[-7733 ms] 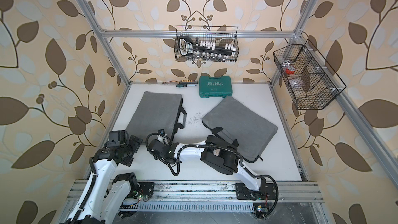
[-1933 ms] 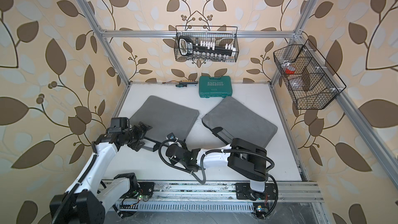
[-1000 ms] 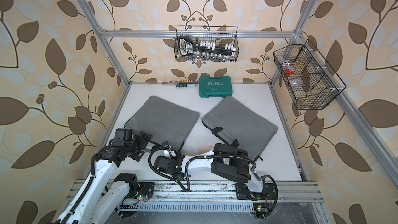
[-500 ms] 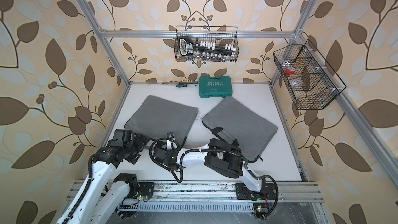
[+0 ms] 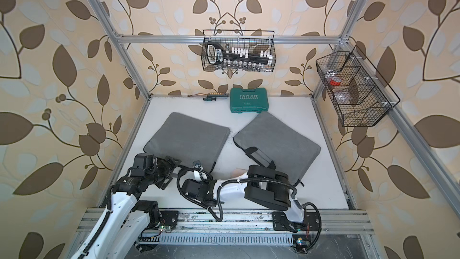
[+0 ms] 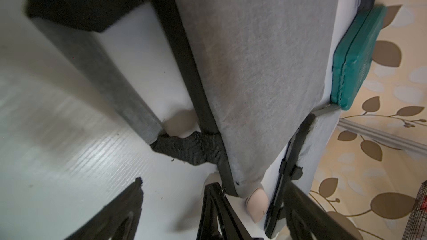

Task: Put the mouse into the laptop bag
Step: Zip the zipper on the zippered laptop bag.

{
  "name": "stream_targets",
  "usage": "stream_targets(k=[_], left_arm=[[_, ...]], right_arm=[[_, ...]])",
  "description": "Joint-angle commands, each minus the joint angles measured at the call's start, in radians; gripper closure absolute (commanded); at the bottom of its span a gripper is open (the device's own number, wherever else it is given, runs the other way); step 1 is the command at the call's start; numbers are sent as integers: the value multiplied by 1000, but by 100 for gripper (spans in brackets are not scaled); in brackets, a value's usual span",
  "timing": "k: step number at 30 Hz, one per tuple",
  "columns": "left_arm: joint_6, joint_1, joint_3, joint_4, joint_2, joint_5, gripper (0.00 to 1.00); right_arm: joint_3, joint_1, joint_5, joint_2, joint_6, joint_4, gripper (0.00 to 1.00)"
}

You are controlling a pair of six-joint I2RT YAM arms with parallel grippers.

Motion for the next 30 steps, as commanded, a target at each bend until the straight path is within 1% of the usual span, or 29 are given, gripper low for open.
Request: stream_targets(k=[1, 4, 8, 10, 11, 12, 13, 15, 16, 17, 19, 22, 25, 30], left_arm=[[-16, -9, -35, 183, 58, 134, 7], [-47, -20, -68, 268, 75, 159, 8], [-75, -46, -99, 332, 98, 145, 10], [-92, -68, -113, 364, 110, 132, 13], [-95, -79, -115, 376, 118, 124, 16], [-94, -86, -115, 377, 124, 119, 22], [-90, -86, -110, 371, 129, 114, 31], [-71, -86, -87, 328, 128, 82, 59], [-57, -86, -71, 291, 125, 61, 70], [-42, -86, -50, 243, 120, 37, 83], [-19, -86, -7, 147, 108, -17, 100], [-5, -85, 12, 106, 96, -44, 100], [-5, -85, 12, 125, 106, -29, 100], [8, -85, 30, 134, 159, -21, 100]], right_arm=[[-49, 40, -56, -82, -130, 145, 100], [-82, 45, -102, -109, -170, 207, 100], [-92, 61, -133, -117, -217, 259, 100], [-88, 73, -145, -112, -241, 280, 100], [-84, 83, -151, -108, -252, 289, 100], [-80, 89, -137, -104, -254, 287, 100], [-76, 91, -129, -100, -253, 275, 100], [-80, 91, -131, -100, -245, 268, 100], [-88, 91, -128, -101, -232, 264, 100], [-100, 88, -117, -104, -216, 253, 100], [-136, 78, -85, -116, -181, 228, 100], [-212, 53, -50, -141, -136, 225, 100], [-289, 19, -58, -162, -117, 254, 100], [-375, -29, -64, -189, -106, 293, 100]])
